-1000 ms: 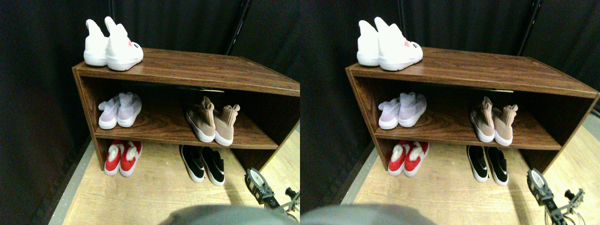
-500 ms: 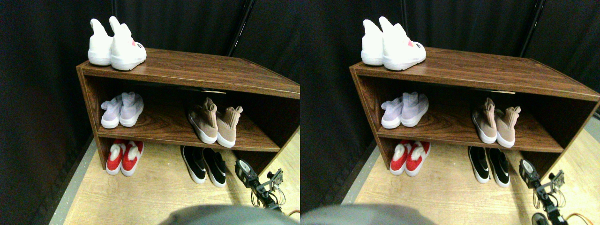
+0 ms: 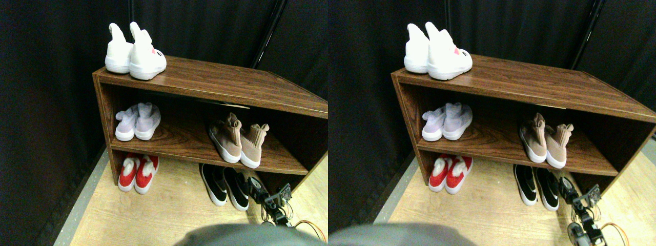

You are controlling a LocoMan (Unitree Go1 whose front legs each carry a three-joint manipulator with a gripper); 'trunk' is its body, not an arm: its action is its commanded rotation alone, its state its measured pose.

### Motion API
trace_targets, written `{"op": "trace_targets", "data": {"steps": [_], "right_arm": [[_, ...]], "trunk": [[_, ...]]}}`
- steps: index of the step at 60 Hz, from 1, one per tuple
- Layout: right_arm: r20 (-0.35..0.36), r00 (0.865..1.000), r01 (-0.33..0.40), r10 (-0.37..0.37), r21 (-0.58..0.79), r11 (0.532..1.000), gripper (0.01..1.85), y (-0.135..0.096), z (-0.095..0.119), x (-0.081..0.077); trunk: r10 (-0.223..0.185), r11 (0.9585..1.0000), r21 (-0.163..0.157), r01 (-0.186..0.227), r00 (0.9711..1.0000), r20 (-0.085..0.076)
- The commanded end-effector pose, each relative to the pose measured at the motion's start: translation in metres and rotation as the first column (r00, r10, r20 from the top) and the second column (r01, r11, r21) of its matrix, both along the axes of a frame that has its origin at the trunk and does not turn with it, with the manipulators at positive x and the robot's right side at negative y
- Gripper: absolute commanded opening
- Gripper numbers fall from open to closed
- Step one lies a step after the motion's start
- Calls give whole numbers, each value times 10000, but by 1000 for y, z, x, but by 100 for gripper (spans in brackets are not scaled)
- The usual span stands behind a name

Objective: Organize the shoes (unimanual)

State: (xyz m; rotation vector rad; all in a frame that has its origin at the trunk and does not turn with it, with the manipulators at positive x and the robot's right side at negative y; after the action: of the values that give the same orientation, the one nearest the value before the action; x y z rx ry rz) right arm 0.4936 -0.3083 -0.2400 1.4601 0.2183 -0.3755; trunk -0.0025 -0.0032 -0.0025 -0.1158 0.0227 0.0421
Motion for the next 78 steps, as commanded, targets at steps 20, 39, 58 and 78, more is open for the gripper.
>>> {"op": "trace_targets", "data": {"steps": [20,39,58,78], "right_arm": [[142,9991,-406,408,-98,9991,6,23,0,4],[346,9962,-795,796,-59,9968,6,36,5,2],[334,9988,-350,361,-332,9988,6,28,7,0],[1384,9841,-921,1114,-1386,9860,6,12,41,-19]], "trunk": [[291,9991,-298,-295,9995,-138],[320,9989,-344,-323,9994,-107],[304,9990,-325,-305,9995,-49],[43,9999,-109,-40,9996,279]]}}
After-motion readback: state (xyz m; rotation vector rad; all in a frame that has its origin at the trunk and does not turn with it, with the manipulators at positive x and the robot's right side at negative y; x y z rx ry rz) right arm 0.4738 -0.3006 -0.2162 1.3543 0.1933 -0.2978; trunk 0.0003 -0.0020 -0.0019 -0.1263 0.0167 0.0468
